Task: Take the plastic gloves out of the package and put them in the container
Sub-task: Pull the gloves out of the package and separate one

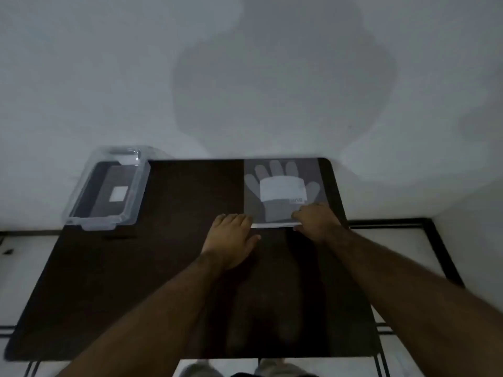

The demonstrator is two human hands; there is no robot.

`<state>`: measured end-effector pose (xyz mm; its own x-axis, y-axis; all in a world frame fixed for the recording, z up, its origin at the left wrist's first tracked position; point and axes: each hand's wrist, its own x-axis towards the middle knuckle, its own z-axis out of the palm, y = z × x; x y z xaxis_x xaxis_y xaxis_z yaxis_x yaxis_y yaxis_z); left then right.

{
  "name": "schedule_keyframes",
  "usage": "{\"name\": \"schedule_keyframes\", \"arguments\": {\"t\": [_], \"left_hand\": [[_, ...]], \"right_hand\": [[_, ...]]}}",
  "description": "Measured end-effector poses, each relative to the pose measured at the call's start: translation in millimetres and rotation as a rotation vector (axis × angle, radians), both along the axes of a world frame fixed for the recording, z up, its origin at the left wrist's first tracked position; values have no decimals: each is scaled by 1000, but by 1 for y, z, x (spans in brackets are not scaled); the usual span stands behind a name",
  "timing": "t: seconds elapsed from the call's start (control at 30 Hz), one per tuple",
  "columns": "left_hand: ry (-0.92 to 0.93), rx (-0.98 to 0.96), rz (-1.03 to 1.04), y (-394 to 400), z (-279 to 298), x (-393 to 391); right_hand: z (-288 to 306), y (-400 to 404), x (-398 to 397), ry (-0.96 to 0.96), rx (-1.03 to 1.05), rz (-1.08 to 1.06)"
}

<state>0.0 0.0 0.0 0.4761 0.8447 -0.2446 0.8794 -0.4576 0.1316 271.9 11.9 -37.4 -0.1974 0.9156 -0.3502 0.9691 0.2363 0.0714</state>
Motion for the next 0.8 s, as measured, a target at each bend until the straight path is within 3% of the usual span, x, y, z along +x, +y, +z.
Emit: {"name": "schedule_keyframes", "arguments": {"t": [0.23, 0.53, 0.8], "left_hand": [[-67, -147, 60, -1, -29, 42], [-169, -113, 20, 9, -63, 76], [-86, -49, -1, 28, -78, 86]], "right_hand": [[-20, 16, 9, 134, -119, -31], [-33, 40, 24, 289, -179, -44], [-45, 39, 26, 330, -111, -59]]}}
